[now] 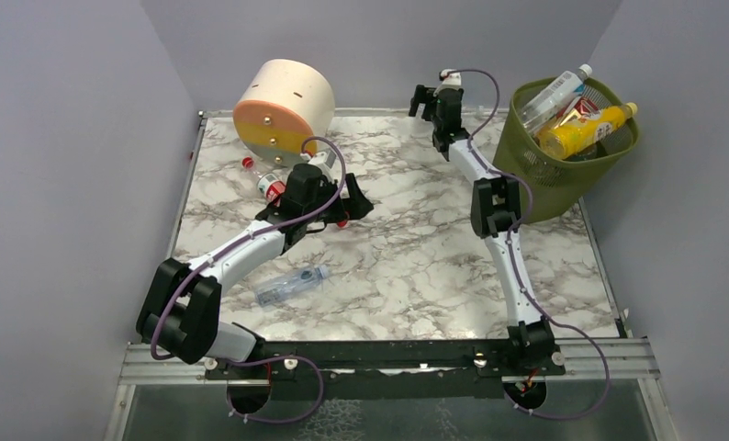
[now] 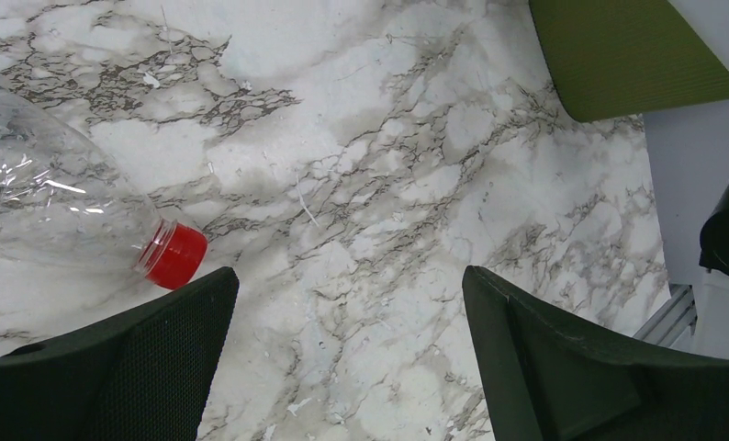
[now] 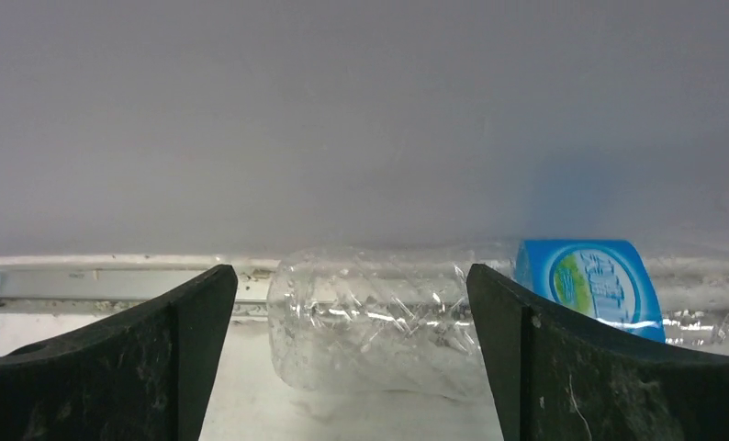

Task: Put the plastic bottles in the bin
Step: Adjust the plastic bottle at the center of the board.

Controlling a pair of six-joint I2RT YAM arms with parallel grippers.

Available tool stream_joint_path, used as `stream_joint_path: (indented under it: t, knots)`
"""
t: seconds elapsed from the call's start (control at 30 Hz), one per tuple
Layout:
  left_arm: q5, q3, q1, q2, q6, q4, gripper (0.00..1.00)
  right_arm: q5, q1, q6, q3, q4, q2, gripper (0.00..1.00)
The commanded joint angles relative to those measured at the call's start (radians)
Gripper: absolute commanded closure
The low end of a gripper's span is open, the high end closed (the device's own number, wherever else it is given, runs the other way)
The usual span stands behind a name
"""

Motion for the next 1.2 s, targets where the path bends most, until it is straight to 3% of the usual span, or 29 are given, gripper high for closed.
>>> stream_joint_path:
  t: [0.0, 0.1, 0.23, 0.37, 0.43, 0.53, 0.67, 1.0, 1.17]
  knots:
    - [-0.022, -0.001, -0.005, -0.026, 0.0, -0.002, 0.01, -0.039, -0.025, 0.051, 0.017, -0.132, 0.01, 0.01]
    - [-0.022, -0.003, -0.004, -0.026, -0.009, 0.005, 0.01, -0.048, -0.019, 0.048, -0.241, -0.149, -0.17, 0.06]
    - [-0.024, -0.011, -0.008, -0.026, -0.014, 0.021, 0.01, 0.003, 0.034, 0.009, -0.93, 0.161, -0.586, 0.07]
    - [-0.026, -0.015, -0.027, -0.024, -0.016, 0.018, 0.01, 0.036, 0.095, -0.014, -1.296, 0.207, -0.914, 0.07]
    - [-0.036, -0.025, -0.037, -0.039, -0.022, 0.017, 0.01, 0.04, 0.13, -0.03, -1.392, 0.208, -1.046, 0.07]
    - [-0.043, -0.041, -0.047, -0.057, -0.034, 0.023, 0.01, 0.007, 0.142, -0.017, -1.361, 0.128, -1.138, 0.07]
    - [-0.06, -0.039, -0.059, -0.09, -0.037, 0.008, 0.01, 0.043, 0.143, -0.006, -1.237, 0.025, -1.111, 0.07]
    - [-0.097, -0.012, -0.077, -0.183, -0.03, -0.081, 0.01, 0.153, 0.142, 0.003, -0.688, -0.22, -0.653, 0.05]
    - [-0.112, -0.008, -0.084, -0.215, -0.027, -0.116, 0.01, 0.145, 0.138, 0.012, -0.57, -0.324, -0.543, 0.05]
